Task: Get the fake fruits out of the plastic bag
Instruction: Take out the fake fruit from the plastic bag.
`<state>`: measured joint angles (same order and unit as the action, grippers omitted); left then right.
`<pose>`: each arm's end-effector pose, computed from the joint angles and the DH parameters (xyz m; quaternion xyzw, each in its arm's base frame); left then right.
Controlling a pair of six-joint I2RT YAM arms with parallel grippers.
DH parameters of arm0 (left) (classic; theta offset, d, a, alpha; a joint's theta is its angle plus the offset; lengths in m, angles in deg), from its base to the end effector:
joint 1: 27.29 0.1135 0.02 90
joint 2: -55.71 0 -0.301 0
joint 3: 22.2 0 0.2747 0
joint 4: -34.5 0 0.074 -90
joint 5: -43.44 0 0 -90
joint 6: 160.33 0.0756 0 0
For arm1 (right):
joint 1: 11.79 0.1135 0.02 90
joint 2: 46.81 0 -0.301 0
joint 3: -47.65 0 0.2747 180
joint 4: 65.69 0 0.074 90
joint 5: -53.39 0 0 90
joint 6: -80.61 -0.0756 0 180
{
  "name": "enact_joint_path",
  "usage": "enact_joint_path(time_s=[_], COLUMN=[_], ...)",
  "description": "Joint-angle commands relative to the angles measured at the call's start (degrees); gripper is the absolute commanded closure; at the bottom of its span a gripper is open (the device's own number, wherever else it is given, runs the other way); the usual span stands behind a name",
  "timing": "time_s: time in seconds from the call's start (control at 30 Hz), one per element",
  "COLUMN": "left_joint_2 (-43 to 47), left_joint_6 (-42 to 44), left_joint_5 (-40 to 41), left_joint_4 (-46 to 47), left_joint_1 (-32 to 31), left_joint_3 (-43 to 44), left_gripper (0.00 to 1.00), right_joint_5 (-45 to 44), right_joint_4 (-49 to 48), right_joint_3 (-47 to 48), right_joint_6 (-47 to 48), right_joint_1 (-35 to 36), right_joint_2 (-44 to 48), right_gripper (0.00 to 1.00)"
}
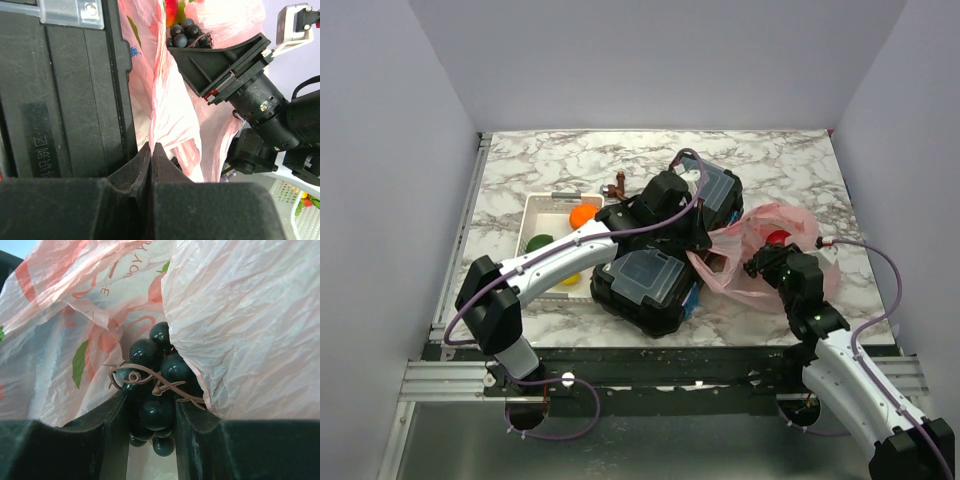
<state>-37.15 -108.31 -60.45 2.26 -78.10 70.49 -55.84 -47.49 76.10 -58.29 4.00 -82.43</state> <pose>0.2603 -0.3480 0.3343 0.1551 0.8580 -0.4102 0.2675 0.1792 0.0248 0.1922 0.3230 0.7733 0.1627 0.5208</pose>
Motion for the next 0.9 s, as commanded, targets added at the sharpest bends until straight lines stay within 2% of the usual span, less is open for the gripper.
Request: enact_joint_path(time_s=[0.0, 0.07, 0.13, 0.2, 0.27, 0.4, 0.53, 0.67, 0.73, 0.87], left_joint_2=[-0.04, -0.07, 0.11, 0.31, 0.31, -0.26, -1.17, -1.79, -2.02, -2.36], left_joint_6=[0.82, -0.07, -1.85, -4.02, -4.83, -4.92, -4.18, -3.66, -3.66, -3.68], left_joint_5=[4.69, 4.97, 5.28, 5.44, 6.5, 7.92, 8.26, 7.68, 7.24, 6.44], left_joint_4=[-6.06, -5.83, -5.16, -4.39, -4.29, -4.53, -5.28, -5.59, -5.55, -5.59], left_joint_1=[-0.56, -0.92, -1.29, -1.78, -2.56, -3.57, -3.64, -3.66, -3.69, -3.77], left_joint_3=[-2.12, -2.85, -4.51, -6.26, -7.17, -7.27, -6.42, -5.79, -5.63, -5.38], left_gripper=[1.0, 1.0, 1.0, 1.0, 1.0, 1.0, 1.0, 1.0, 1.0, 1.0], right_joint_5=[-4.43, -4.76, -5.2, -5.21, -5.31, -5.82, -5.43, -5.63, -5.56, -6.78], right_joint_4=[-10.14, -10.72, -11.76, -14.0, -16.23, -19.48, -19.42, -18.34, -18.26, -18.01], right_joint_3=[-2.15, -2.62, -3.44, -4.82, -5.89, -7.29, -6.59, -6.21, -6.25, -6.52], right_joint_6=[1.45, 1.82, 1.41, 1.44, 1.32, 1.1, 1.64, 2.02, 2.36, 2.46], right_joint_1=[-0.07, -0.08, -0.11, -0.06, -0.14, -0.06, -0.1, -0.06, -0.07, -0.07], right_joint_2=[1.79, 1.45, 0.96, 0.58, 0.15, -0.84, -2.31, -2.72, -2.55, -2.22], right_gripper=[0.65, 0.64, 0.57, 0.56, 0.49, 0.45, 0.36, 0.34, 0.39, 0.62])
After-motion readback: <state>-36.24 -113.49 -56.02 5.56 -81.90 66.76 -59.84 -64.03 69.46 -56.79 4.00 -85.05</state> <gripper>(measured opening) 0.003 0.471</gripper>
